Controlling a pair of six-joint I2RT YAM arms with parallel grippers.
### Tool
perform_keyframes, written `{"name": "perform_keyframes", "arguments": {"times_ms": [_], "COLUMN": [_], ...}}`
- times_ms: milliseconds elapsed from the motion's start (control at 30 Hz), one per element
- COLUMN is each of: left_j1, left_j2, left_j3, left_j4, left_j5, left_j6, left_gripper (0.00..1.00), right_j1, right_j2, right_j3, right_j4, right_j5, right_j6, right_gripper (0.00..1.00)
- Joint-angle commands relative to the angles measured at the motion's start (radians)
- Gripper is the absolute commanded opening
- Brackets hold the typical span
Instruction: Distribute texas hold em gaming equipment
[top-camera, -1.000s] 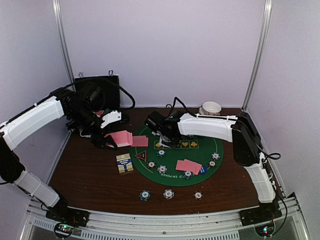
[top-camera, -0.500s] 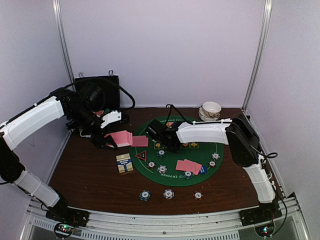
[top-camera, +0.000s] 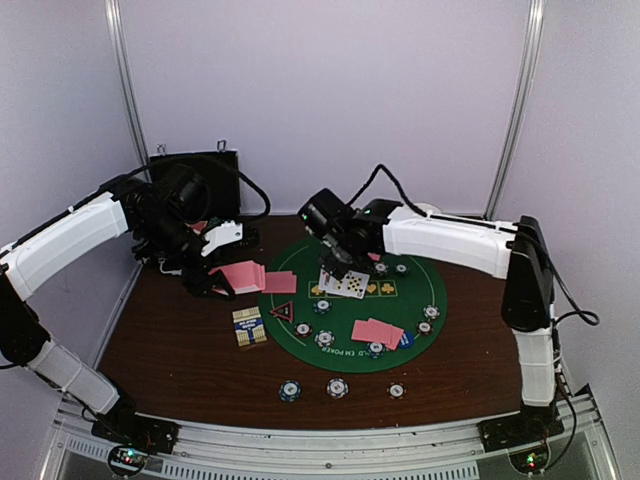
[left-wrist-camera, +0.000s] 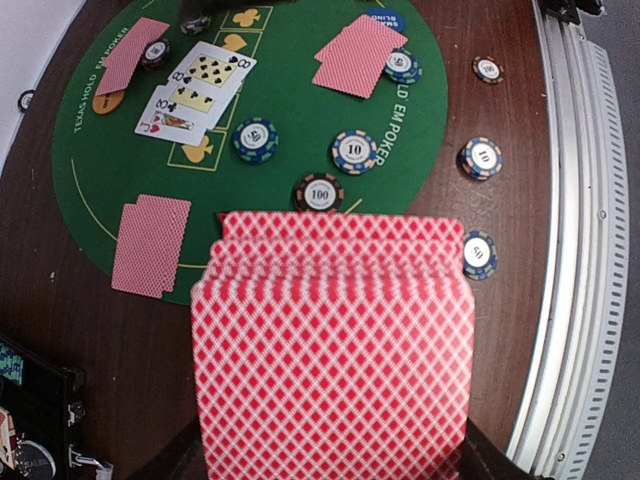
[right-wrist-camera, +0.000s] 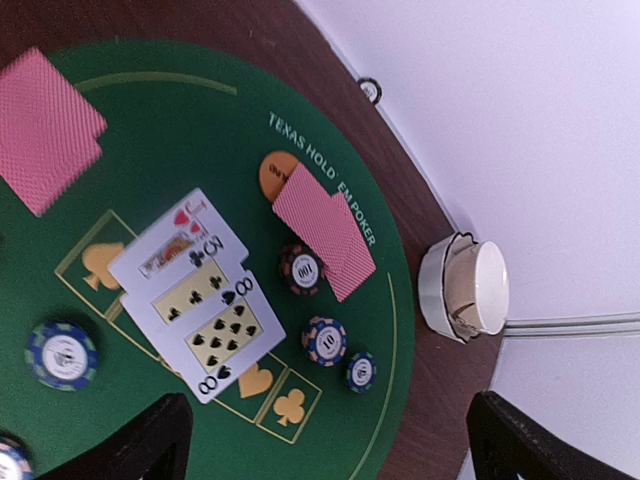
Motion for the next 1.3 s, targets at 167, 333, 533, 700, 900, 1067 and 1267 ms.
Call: {"name": "perform_keyframes", "arguments": {"times_ms": [167, 333, 533, 700, 900, 1067, 1267], "left_j1": [0.006, 0.006, 0.006, 0.006, 0.006, 0.006, 0.006], "left_j2": [-0.016, -0.011, -0.006, -0.001, 0.003, 0.007, 0.006], "left_j3": [0.029, 0.029, 0.033, 0.042, 0.047, 0.046, 0.047], "left_j4": [0.009, 0.008, 0.009, 0.008, 0.008, 0.009, 0.009], "left_j5": [0.019, 0.024, 0.027, 0.031, 0.030, 0.032, 0.036], "left_j6": [0.007, 0.009, 0.008, 0.008, 0.008, 0.007, 0.007], "left_gripper": [0.00, 0.00, 0.00, 0.00, 0.00, 0.00, 0.00], "right_j1": [-0.162, -0.165, -0.124, -0.096, -0.061, -0.032, -0.011], "right_j2": [-0.263, -0.248, -0.229, -0.189, -0.130, -0.088, -0.050], "right_j3": [-0.024, -0.121, -0.168, -0.141, -0.127, -0.102, -0.078], "right_j4": [0.009, 0.148, 0.273, 0.337, 0.417, 0.476, 0.539], "right_j5": [-0.938, -1.300, -1.398, -1.438, -1.478, -1.493, -1.509], "right_j6": [0.695, 0.945, 1.046, 1.095, 1.160, 1.204, 1.250], "right_gripper": [1.00, 0.99, 0.99, 0.98, 0.95, 0.94, 0.94]}}
